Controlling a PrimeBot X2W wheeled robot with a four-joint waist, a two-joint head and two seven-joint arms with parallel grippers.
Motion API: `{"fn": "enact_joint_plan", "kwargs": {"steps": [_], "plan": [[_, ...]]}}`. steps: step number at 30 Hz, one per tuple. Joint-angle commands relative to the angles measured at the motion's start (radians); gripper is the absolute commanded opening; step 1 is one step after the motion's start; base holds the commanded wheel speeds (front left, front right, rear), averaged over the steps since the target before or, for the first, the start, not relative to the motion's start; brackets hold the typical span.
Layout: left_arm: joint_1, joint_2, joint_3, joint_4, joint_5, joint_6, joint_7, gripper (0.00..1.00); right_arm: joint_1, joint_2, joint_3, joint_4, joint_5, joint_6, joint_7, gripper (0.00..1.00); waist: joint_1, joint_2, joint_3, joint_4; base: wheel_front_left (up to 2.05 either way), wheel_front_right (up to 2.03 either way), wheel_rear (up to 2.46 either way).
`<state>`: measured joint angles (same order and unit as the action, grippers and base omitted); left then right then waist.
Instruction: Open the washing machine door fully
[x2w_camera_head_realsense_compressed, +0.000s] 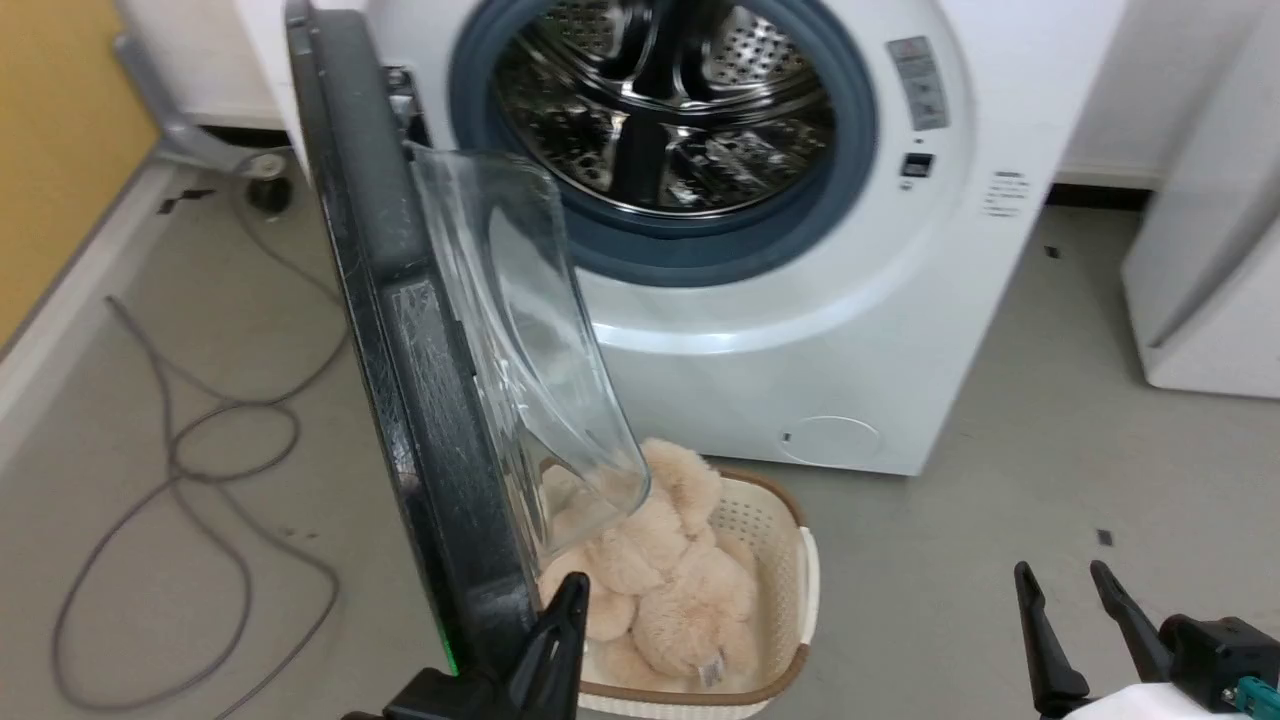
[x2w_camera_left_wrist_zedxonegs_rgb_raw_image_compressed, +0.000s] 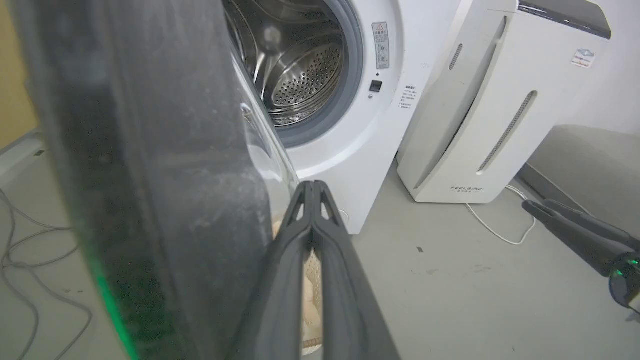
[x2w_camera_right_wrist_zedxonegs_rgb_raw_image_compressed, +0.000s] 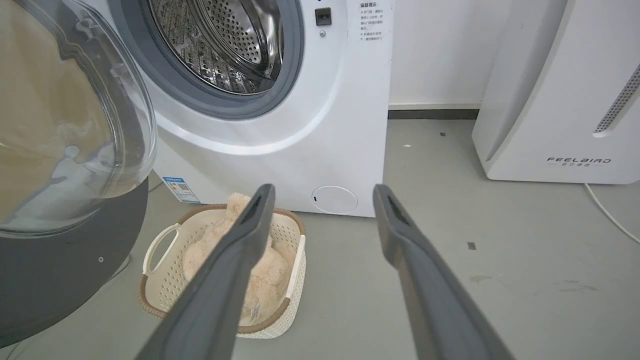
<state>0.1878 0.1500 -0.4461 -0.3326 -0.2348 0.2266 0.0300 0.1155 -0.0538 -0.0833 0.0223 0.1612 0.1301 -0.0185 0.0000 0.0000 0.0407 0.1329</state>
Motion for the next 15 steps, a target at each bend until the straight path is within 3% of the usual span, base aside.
{"fn": "enact_joint_plan", "kwargs": {"steps": [1,15], "plan": [[0.010,0.009,0.009,-0.007,0.004,0.008,-0.008,0.00,0.006,0.004,-0.002,-0.005,0.008,0.001,0.001,1.00,0.0000,0.0000,0.004,0.029,0.00,0.00,0.00],[0.035,0.038,0.116,-0.002,-0.002,0.072,-0.063,0.00,-0.007,0.004,-0.024,-0.016,0.002,0.001,0.013,1.00,0.0000,0.0000,0.019,0.184,0.00,0.00,0.00]]}}
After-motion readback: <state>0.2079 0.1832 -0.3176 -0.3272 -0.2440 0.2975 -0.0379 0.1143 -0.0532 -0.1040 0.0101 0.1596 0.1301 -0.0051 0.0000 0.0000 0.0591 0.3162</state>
